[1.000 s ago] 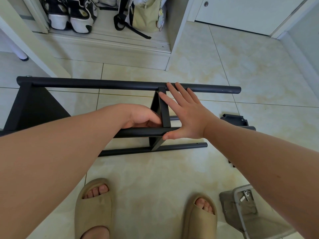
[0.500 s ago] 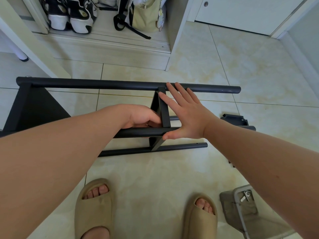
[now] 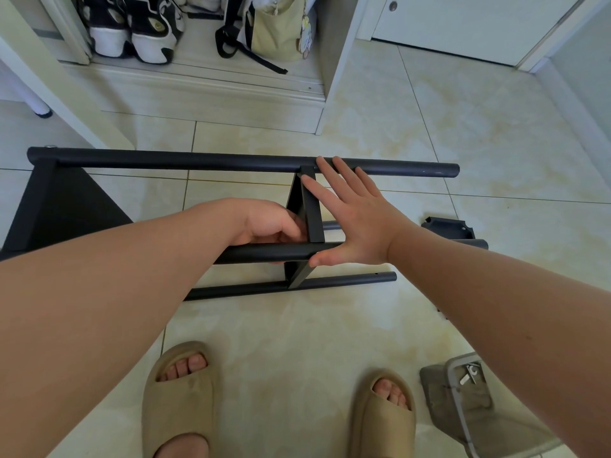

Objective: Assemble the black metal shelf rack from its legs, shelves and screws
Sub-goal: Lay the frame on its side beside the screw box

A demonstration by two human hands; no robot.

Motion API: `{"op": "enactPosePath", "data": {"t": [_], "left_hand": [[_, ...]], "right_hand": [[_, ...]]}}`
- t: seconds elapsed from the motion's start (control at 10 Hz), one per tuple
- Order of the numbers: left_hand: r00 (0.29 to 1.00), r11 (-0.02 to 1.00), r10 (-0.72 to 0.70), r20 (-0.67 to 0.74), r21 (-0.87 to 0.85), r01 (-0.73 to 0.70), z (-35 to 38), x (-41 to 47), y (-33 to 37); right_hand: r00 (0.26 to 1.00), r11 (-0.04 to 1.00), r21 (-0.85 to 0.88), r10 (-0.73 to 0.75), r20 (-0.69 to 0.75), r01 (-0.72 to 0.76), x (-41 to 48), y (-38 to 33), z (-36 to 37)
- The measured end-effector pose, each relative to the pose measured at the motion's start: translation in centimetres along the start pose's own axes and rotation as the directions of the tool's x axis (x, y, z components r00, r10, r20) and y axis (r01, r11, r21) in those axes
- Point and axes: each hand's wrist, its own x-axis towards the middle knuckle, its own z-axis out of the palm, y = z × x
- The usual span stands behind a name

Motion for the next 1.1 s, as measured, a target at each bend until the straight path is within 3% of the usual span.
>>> {"op": "enactPosePath", "data": {"t": [0.1,0.3,0.5,0.7,1.1], "left_hand": [[0.999,0.999,0.033,0.011,-0.038,-0.032,0.02,0.06,-0.08],[0.998,0.997,-0.064,-0.017,0.047,0.064,0.04,0.36,-0.05],[1.0,0.999,-0.028,0.015,-0.019,0.028,-0.29,0.18,-0.23],[0.994,0.992,-0.083,-0.071,0.088,0.089,0.17,0.34,0.07],[0.999,0.999,-0.041,-0.017,0.002,0.041,-0.15,0.21,-0.24]], "right_hand": [[1.0,1.0,-0.001,0.001,0.0,-0.001,0.02,0.01,0.01],[1.0,1.0,0.0,-0.001,-0.002,0.001,-0.01,-0.01,-0.03],[1.0,1.0,-0.005,0.0,0.01,0.0,0.02,-0.07,-0.21],[1.0,1.0,-0.001,0.0,0.01,0.0,-0.04,-0.04,-0.3],[1.0,1.0,-0.003,0.002,0.014,-0.002,0.01,-0.07,-0.21]]}}
